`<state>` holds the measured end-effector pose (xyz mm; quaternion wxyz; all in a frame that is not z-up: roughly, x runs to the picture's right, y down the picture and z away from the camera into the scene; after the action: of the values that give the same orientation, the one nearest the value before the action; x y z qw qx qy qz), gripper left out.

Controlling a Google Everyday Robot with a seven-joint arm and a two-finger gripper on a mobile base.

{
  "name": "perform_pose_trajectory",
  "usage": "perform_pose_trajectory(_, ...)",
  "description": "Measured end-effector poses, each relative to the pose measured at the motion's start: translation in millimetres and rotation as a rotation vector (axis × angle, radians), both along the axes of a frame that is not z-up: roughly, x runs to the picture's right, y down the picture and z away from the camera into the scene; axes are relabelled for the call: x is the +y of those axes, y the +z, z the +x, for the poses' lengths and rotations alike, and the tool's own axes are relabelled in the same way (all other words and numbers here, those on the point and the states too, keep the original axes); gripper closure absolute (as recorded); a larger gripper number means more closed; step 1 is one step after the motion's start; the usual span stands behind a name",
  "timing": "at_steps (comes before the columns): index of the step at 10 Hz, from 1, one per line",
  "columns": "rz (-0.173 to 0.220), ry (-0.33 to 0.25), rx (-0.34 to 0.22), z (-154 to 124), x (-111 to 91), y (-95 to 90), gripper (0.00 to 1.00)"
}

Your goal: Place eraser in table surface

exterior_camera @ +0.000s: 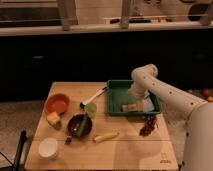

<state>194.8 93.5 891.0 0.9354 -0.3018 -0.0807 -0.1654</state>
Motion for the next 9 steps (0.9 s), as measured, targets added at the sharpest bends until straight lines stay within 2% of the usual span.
perform_pose_trajectory(7,-0.031,0.005,0.001,-4.6,20.9,19.5,0.21)
perform_pose_trajectory(9,-0.032,0.002,0.007,-3.5,23.8,21.0,0.37)
